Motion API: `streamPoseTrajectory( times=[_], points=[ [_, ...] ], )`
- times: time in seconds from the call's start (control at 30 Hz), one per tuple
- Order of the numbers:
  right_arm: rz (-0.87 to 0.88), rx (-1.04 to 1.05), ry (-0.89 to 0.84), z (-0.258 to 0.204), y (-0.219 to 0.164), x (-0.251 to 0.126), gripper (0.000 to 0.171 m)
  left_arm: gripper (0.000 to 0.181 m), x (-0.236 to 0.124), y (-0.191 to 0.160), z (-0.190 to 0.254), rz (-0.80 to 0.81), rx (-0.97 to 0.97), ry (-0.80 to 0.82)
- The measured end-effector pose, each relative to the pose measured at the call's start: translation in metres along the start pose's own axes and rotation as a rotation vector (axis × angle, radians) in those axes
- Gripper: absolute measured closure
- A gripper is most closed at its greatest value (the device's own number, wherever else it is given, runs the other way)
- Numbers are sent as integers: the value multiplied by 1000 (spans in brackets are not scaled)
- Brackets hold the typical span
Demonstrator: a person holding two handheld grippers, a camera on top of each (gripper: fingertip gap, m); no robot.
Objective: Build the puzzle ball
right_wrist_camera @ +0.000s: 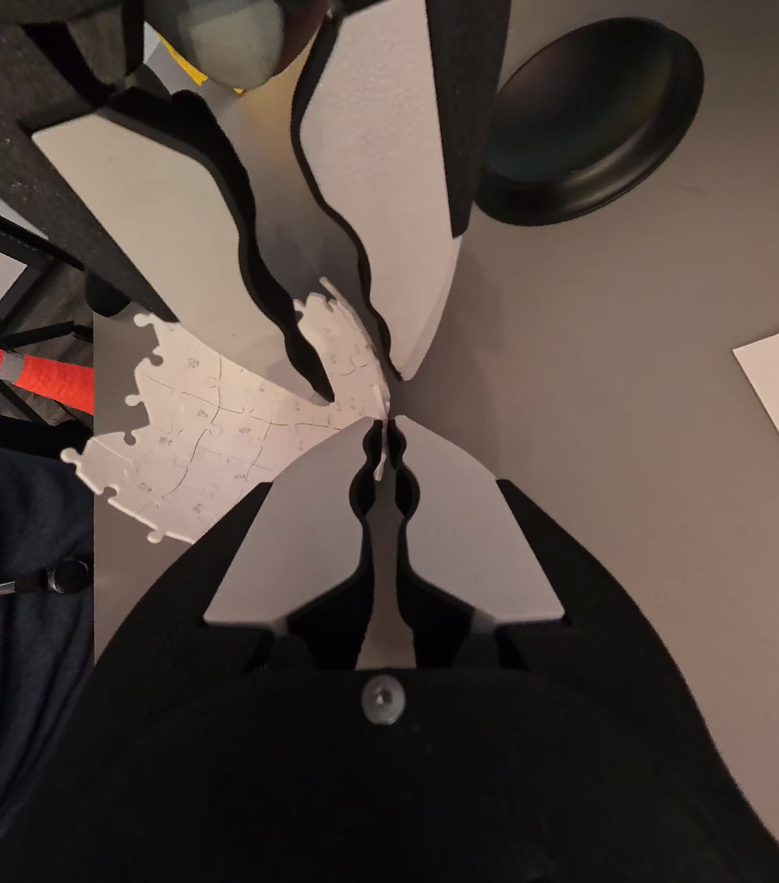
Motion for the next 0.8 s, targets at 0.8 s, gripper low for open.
streamPoseTrajectory(
  times=[0.8],
  points=[
    [-7, 7, 4, 1, -3, 0, 168, 162, 6, -6, -25, 108, -21, -261]
  ],
)
Point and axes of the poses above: each gripper's, where its closed fingertips meet, x out along the fingers, y out of its top, z = x × y across the jaws, the point moved 9 cm from there along -x, back along the fingers, and after that the axes turned 6 degrees about -y, right-handed, at the moved point
